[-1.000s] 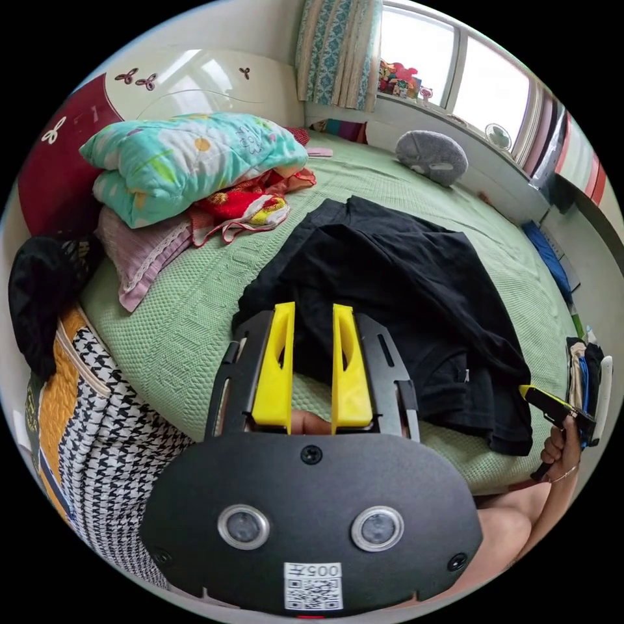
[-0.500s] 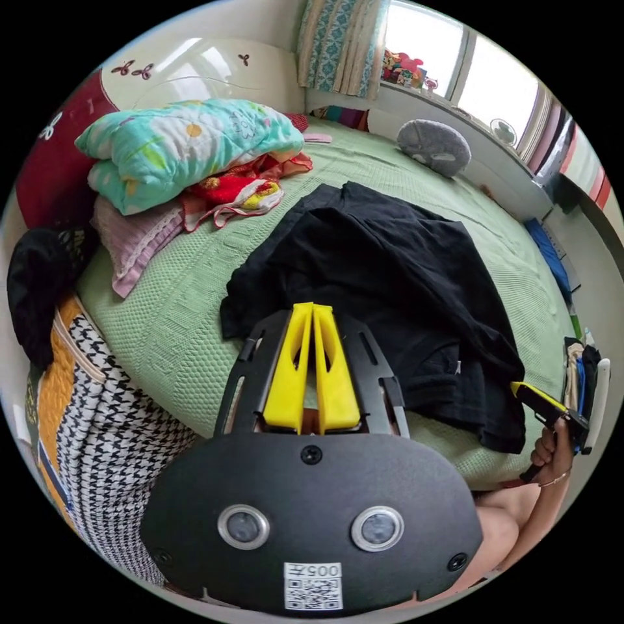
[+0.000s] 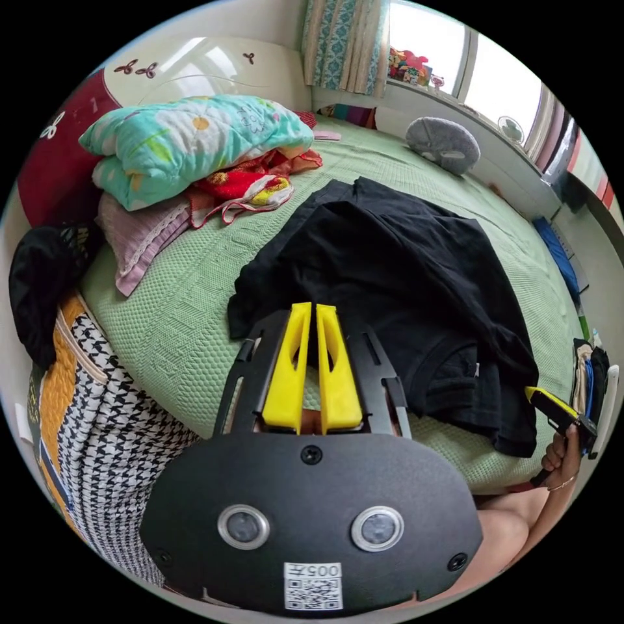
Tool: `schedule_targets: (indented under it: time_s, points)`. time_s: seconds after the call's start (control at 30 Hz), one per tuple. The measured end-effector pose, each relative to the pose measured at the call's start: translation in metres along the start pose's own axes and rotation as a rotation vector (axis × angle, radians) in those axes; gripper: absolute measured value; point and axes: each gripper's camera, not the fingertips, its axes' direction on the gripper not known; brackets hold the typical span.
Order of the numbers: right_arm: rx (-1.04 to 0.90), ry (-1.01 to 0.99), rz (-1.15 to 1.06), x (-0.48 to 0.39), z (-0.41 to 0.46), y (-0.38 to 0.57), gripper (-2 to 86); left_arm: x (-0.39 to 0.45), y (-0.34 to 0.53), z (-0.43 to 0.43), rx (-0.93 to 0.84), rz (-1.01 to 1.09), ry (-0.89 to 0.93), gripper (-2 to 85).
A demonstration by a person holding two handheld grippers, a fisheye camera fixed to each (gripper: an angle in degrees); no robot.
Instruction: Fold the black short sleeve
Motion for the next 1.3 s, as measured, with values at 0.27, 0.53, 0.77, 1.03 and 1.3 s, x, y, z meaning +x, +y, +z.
schedule_targets:
  time_s: [0.27,0.53,0.77,1.03,1.3]
  points:
    - [0.004,0.013,0.005,-0.010,0.002,0.012,4.2,0.019,0.014,-0.037,0.070,0.095,0.059,0.5]
    - [0.049,0.049,0.044,-0.010,-0.003,0.028,5.9,0.052,0.036,-0.071,0.119,0.185,0.159,0.0]
    - [0.202,-0.054,-0.081,-0.031,-0.015,0.054,8.2,0.085,0.066,-0.098,0.152,0.267,0.245,-0.1]
    - [0.240,-0.076,-0.372,-0.086,0.009,0.085,13.4,0.100,0.099,-0.120,0.160,0.344,0.312,0.1]
    - [0.234,-0.057,-0.400,-0.119,0.027,0.100,13.4,0.068,0.117,-0.124,0.190,0.319,0.188,3.5]
